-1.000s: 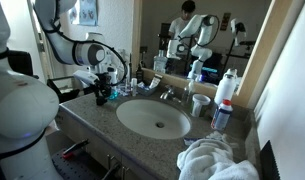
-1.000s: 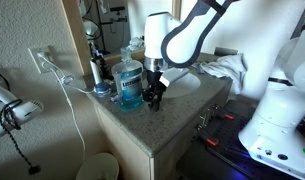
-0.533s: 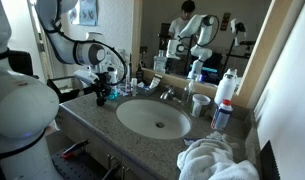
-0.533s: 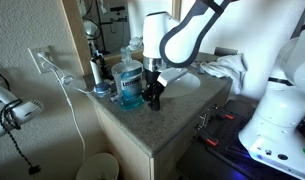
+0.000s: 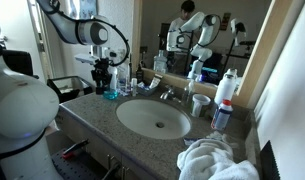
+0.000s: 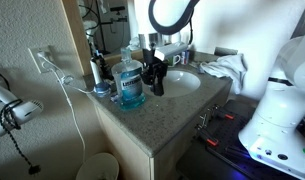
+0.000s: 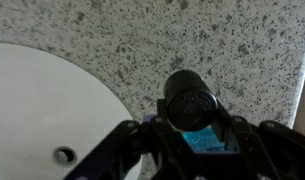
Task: Take the black lid and put it on the Listerine bottle
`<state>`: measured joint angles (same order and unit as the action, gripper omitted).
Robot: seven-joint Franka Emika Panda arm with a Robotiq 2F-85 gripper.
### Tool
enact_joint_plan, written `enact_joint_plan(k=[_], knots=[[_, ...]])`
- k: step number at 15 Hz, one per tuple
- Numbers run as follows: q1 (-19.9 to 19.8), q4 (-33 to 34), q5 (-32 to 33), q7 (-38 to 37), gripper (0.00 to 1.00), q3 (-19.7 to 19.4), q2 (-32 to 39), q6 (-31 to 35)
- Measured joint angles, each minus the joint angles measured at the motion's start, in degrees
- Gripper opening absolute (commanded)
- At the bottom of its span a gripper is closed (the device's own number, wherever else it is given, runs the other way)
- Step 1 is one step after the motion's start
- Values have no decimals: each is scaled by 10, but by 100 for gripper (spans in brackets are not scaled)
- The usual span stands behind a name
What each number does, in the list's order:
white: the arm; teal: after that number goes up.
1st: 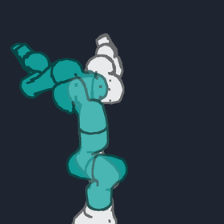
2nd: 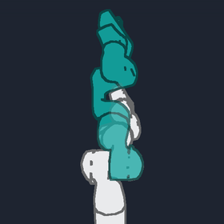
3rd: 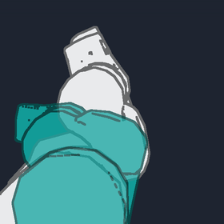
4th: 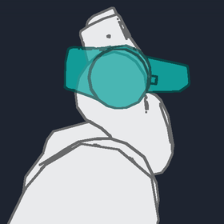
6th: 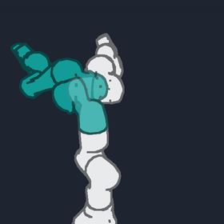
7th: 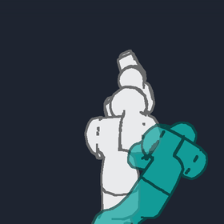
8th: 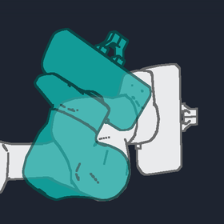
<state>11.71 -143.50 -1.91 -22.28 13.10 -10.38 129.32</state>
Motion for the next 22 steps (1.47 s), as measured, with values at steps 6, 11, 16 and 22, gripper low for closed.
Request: enact_joint_plan(k=[6,11,16,22], knots=[[-5,80,-1,32,20,-22,-117,-185],[-8,143,-1,32,20,-19,-142,-179],[-7,188,-1,32,20,-8,-121,-147],[-5,222,-1,32,20,20,-49,-85]])
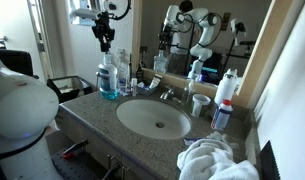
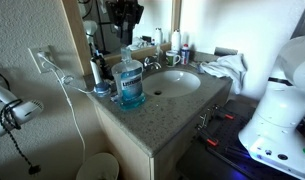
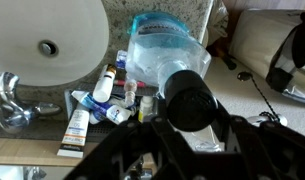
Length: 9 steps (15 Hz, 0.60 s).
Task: Take the black lid and put it on the Listerine bottle
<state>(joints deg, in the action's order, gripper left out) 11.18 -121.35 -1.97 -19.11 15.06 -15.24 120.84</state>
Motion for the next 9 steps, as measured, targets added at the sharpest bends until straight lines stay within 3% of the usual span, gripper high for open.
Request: enact_joint_plan(k=[9], knots=[[0,44,9,0,20,5,63,6]])
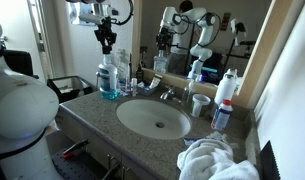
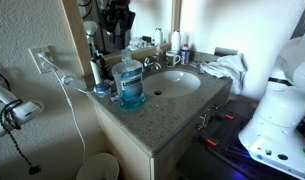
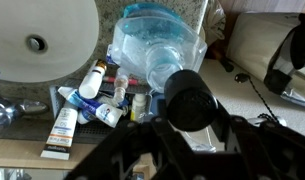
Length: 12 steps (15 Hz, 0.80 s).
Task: Take the black lid and put it on the Listerine bottle
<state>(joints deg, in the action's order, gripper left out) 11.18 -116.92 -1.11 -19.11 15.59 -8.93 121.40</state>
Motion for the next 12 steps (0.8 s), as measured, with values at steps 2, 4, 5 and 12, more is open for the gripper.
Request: enact_joint_plan(k=[2,4,5,12], knots=[[0,4,3,0,20,-1,1,-1],[0,8,8,0,20,-1,1,-7],[0,10,10,0,20,-2,1,-13],[-1,17,19,0,20,-3,2,-40]])
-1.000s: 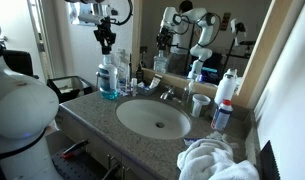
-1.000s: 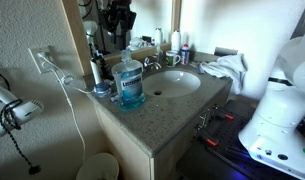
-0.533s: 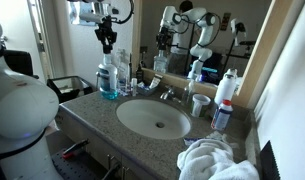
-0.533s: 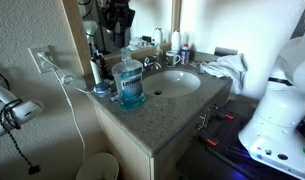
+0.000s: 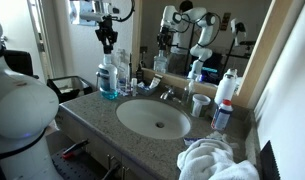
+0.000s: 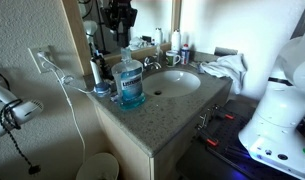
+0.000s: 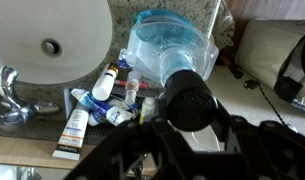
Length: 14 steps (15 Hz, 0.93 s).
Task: Take the black lid and put it on the Listerine bottle
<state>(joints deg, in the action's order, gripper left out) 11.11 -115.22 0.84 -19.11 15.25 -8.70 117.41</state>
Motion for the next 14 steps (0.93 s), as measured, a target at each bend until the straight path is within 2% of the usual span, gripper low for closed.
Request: enact_joint_plan(k=[14], knots=[[-1,2,1,0,20,-1,5,-23]])
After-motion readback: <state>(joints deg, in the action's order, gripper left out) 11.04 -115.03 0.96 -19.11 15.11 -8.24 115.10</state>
